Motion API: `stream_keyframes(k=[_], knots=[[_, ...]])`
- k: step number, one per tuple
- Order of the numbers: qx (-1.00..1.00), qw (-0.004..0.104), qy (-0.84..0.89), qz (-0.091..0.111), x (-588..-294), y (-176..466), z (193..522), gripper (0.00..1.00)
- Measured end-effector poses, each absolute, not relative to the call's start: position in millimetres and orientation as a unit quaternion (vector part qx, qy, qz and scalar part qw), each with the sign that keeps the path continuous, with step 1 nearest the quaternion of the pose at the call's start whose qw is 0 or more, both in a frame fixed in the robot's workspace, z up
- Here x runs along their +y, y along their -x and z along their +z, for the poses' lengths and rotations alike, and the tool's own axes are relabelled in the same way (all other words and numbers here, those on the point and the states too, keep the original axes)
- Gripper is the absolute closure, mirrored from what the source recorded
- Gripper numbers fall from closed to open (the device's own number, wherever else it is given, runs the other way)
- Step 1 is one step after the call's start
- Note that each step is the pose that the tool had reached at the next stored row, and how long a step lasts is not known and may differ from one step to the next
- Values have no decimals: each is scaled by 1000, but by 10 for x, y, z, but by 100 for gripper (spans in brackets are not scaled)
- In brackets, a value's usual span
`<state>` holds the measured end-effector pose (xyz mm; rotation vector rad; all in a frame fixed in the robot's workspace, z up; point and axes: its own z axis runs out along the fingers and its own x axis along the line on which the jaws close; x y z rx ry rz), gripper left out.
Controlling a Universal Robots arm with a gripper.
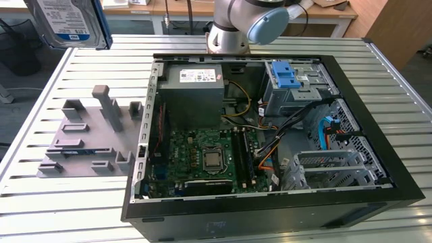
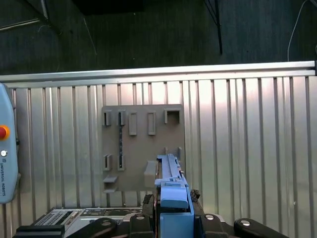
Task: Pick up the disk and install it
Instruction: 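Pick up the disk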
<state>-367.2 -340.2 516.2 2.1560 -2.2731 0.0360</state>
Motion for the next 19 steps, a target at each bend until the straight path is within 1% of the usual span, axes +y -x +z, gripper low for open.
stream_keyframes(k=[19], knots=[[-725, 6, -688, 10, -3488, 3359, 5163, 64]])
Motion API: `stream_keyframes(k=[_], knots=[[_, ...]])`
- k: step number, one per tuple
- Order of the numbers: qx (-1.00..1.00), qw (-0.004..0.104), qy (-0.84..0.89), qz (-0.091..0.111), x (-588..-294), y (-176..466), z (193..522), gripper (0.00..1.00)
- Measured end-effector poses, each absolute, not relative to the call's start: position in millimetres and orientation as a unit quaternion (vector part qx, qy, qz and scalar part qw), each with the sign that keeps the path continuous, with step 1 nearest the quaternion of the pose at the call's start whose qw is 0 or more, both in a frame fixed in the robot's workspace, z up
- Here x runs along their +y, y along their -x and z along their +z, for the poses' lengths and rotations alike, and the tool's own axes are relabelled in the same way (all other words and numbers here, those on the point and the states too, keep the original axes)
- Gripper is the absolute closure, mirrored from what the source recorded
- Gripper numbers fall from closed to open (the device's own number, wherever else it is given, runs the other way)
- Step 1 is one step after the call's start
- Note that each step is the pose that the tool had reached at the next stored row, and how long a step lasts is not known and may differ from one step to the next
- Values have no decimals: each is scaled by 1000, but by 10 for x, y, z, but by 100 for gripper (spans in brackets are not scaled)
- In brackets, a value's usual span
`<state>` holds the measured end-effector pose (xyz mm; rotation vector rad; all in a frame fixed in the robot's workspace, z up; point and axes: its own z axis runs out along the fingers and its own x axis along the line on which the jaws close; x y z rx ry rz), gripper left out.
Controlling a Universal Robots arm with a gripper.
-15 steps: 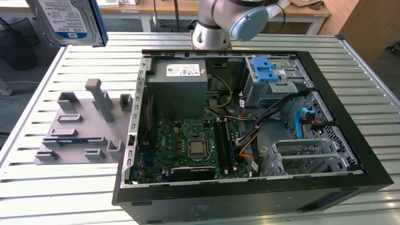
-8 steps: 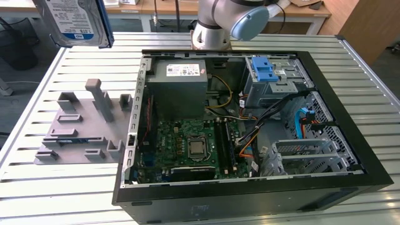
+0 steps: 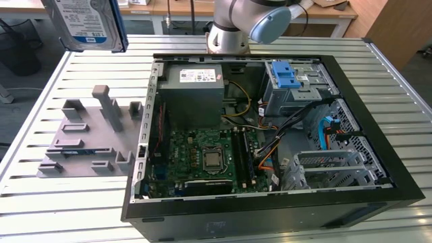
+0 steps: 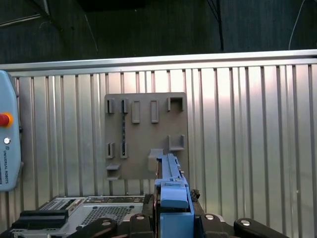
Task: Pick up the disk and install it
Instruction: 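Pick up the disk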
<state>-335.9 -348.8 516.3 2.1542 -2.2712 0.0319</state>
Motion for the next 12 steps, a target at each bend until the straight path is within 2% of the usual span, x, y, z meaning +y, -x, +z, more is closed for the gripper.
stream_keyframes(k=[12], knots=[[-726, 6, -688, 10, -3492, 3231, 5162, 64]])
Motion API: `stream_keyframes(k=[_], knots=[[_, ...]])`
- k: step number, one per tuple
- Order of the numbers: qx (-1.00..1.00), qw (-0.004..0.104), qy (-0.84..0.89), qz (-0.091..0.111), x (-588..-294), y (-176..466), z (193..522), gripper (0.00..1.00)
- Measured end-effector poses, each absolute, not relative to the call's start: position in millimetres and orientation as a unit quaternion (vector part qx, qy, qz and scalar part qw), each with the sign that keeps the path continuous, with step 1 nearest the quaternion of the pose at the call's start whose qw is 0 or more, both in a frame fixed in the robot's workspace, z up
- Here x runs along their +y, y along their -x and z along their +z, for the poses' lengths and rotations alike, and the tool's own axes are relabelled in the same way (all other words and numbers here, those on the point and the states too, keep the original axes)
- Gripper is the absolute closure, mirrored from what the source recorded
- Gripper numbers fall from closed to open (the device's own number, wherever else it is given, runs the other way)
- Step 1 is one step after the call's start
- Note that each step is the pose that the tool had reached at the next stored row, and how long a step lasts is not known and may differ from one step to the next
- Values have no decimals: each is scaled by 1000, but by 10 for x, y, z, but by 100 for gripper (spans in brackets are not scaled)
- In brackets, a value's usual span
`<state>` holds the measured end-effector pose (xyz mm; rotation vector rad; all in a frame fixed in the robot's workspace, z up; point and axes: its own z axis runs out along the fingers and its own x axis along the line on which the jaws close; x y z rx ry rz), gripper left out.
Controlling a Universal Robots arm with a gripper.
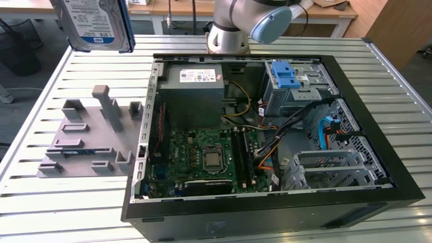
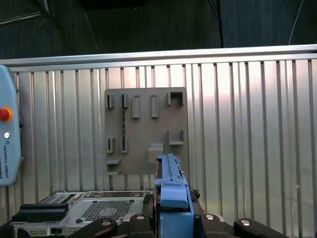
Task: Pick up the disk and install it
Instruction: 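Pick up the disk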
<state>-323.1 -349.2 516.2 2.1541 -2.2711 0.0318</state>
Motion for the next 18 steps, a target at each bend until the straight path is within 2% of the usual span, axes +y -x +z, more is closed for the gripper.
stream_keyframes(k=[18], knots=[[-725, 6, -688, 10, -3518, 2984, 5163, 64]])
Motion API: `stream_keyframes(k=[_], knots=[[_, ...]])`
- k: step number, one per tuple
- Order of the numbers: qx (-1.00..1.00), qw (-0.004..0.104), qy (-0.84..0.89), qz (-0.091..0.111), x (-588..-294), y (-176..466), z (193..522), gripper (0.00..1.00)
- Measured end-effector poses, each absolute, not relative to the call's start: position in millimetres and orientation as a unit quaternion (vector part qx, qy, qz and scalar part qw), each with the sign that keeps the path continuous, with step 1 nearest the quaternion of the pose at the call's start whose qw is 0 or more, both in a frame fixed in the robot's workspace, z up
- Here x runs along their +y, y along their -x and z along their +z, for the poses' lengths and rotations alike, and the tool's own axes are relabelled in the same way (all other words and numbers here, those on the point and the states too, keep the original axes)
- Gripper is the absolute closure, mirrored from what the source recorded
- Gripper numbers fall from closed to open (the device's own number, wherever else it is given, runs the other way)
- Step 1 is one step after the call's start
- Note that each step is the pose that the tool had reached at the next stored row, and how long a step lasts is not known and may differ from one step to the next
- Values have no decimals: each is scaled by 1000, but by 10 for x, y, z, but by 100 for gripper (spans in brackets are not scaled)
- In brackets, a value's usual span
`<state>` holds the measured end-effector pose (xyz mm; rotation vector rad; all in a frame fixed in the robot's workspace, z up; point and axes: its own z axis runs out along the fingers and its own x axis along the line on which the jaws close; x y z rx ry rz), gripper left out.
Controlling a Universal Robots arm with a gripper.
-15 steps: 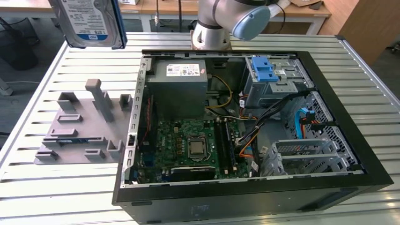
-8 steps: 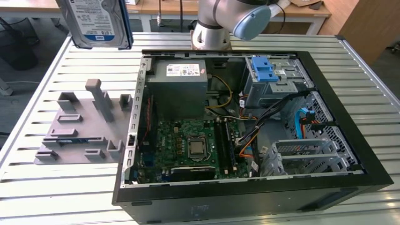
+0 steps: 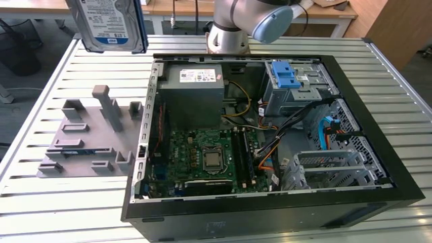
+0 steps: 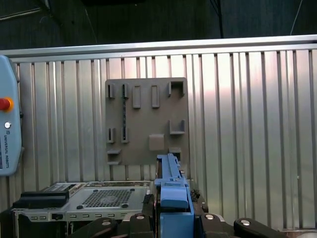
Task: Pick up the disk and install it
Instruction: 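Pick up the disk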
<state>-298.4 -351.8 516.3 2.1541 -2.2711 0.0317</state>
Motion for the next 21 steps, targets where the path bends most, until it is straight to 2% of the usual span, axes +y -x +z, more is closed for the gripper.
stream_keyframes(k=[21], knots=[[-725, 6, -688, 10, -3529, 2772, 5162, 64]])
